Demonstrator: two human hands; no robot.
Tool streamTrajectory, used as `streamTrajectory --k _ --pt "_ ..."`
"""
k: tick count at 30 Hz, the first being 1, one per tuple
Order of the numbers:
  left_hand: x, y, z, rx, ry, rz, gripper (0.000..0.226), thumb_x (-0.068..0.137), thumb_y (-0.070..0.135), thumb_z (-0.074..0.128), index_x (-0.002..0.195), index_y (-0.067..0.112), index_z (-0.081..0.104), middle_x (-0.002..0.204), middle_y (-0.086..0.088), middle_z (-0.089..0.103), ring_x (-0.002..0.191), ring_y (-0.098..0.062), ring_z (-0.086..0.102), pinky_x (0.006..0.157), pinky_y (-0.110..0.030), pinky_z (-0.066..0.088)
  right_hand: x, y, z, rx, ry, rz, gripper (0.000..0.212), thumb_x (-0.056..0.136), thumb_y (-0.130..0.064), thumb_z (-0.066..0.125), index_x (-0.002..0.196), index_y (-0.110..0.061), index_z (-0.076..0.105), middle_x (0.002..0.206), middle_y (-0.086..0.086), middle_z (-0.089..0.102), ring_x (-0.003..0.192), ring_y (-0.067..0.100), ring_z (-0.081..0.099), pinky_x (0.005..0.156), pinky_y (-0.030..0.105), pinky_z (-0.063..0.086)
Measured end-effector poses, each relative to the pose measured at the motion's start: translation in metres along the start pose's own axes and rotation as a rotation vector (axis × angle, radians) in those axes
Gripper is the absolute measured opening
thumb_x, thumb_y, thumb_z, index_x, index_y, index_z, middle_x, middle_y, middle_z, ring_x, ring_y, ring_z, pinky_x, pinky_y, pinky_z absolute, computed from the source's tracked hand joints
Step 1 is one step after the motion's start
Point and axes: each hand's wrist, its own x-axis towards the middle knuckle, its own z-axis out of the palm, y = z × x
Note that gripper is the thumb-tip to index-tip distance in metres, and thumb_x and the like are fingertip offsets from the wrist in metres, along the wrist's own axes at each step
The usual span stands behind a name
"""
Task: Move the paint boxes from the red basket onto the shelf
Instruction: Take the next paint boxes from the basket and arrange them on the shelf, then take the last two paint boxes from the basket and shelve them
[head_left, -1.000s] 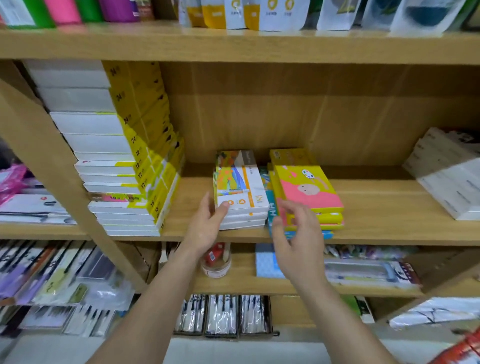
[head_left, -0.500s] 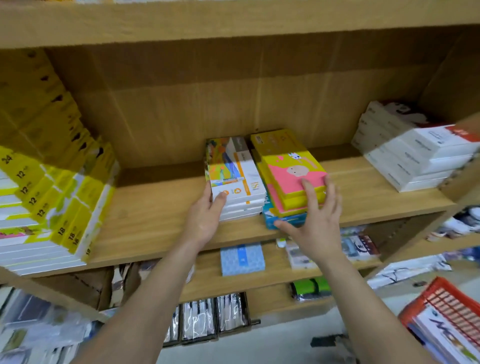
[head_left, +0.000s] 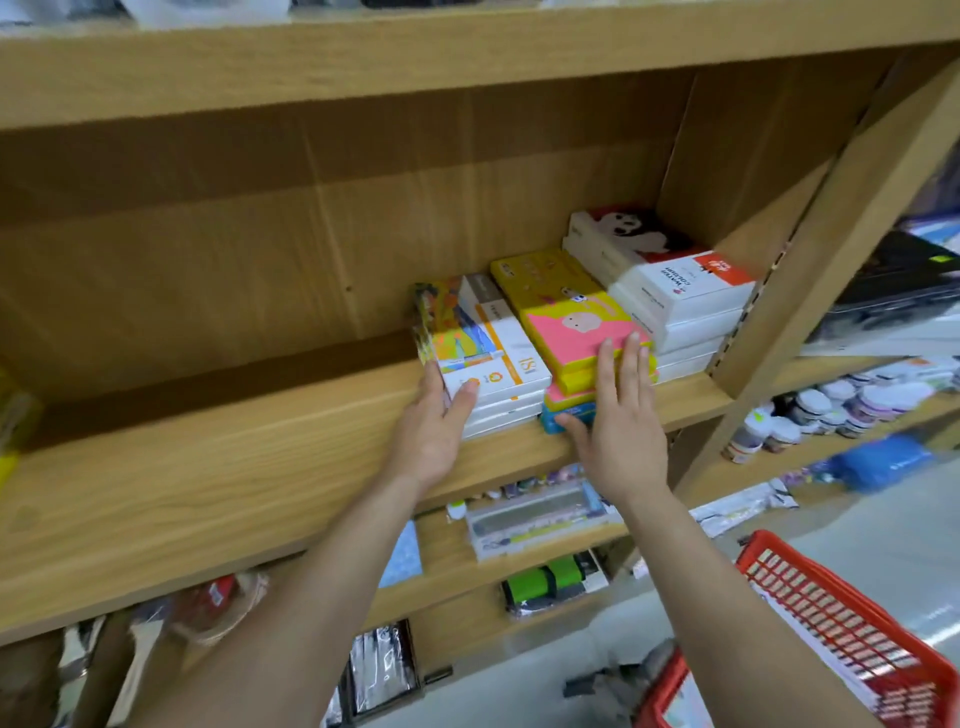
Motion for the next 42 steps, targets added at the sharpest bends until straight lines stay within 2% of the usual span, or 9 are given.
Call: streamTrajectory --k 3,6,10,15,24,27,34,38,42 --pt "0.002 0.004 0.006 0.032 0.003 -0.058 0.078 0.1 0.059 0.045 0.161 0.02 0.019 0.156 0.0 0.047 0.141 -0.025 0.046 0.112 -0.034 0.035 0.0 0.007 -0.003 0.039 -0.021 -0.046 0.097 0.091 -0.051 0.061 0.16 -0.016 0.002 0.168 0.011 -0.007 0.154 0.03 -0.002 0.116 0.049 0.034" --pt "-0.013 0.012 -0.008 0.01 0.016 -0.051 0.072 0.1 0.058 0.046 0.159 0.023 0.027 0.154 -0.001 0.05 0.138 -0.022 0.047 0.105 -0.028 0.035 -0.008 0.009 -0.012 0.092 -0.044 -0.067 0.094 0.092 -0.051 0.059 0.16 -0.017 0.005 0.169 0.008 -0.004 0.155 0.027 -0.001 0.117 0.048 0.032" --pt "-0.061 0.028 -0.011 0.165 0.269 0.378 0.048 0.097 0.044 0.053 0.139 0.021 0.051 0.136 0.003 0.057 0.122 -0.017 0.053 0.098 -0.028 0.039 -0.042 0.032 -0.029 0.209 0.057 0.069 0.081 0.089 -0.054 0.063 0.153 -0.016 0.032 0.157 0.006 0.034 0.142 0.025 0.034 0.101 0.039 0.044" --pt "-0.12 0.016 0.077 0.222 -0.21 0.427 0.024 0.09 0.05 0.052 0.108 0.036 0.059 0.107 0.024 0.054 0.098 0.002 0.054 0.082 -0.029 0.048 -0.138 0.11 -0.031 0.164 -0.035 0.349 0.065 0.086 -0.05 0.069 0.138 -0.015 0.052 0.131 0.006 0.053 0.122 0.025 0.05 0.094 0.04 0.047" --pt "-0.134 -0.062 0.318 0.457 -0.807 0.161 0.041 0.091 0.037 0.067 0.125 0.016 0.061 0.127 -0.003 0.06 0.116 -0.024 0.059 0.095 -0.038 0.047 -0.324 0.295 0.006 0.142 -0.349 1.07 0.051 0.086 -0.033 0.073 0.125 -0.001 0.062 0.126 0.02 0.061 0.12 0.035 0.056 0.095 0.037 0.043" --pt "-0.134 -0.093 0.386 0.48 -0.855 0.168 0.055 0.091 0.035 0.069 0.138 0.01 0.054 0.141 -0.01 0.055 0.132 -0.028 0.05 0.106 -0.039 0.04 -0.36 0.339 0.05 0.229 -0.416 1.234 0.054 0.089 -0.033 0.07 0.127 0.004 0.059 0.126 0.025 0.062 0.119 0.038 0.057 0.088 0.034 0.042" --pt "-0.124 -0.156 0.485 0.489 -0.794 0.241 0.068 0.089 0.033 0.061 0.149 0.007 0.043 0.143 -0.018 0.051 0.136 -0.038 0.045 0.111 -0.049 0.038 -0.417 0.405 0.168 0.339 -0.541 1.529 0.073 0.09 -0.041 0.067 0.138 0.007 0.041 0.137 0.03 0.052 0.127 0.042 0.05 0.1 0.038 0.043" --pt "-0.137 -0.178 0.494 0.447 -0.774 0.287 0.079 0.088 0.021 0.066 0.155 0.005 0.028 0.156 -0.021 0.038 0.142 -0.026 0.032 0.115 -0.013 0.012 -0.435 0.408 0.208 0.477 -0.552 1.659 0.067 0.084 -0.045 0.068 0.123 0.007 0.052 0.12 0.029 0.063 0.106 0.036 0.065 0.074 0.03 0.052" --pt "-0.143 -0.185 0.488 0.438 -0.752 0.312 0.081 0.087 0.02 0.067 0.155 0.012 0.025 0.152 -0.016 0.038 0.134 -0.02 0.034 0.102 -0.012 0.02 -0.442 0.407 0.218 0.438 -0.483 1.684 0.089 0.072 -0.061 0.076 0.129 0.001 0.048 0.127 0.025 0.056 0.116 0.034 0.053 0.1 0.045 0.046"
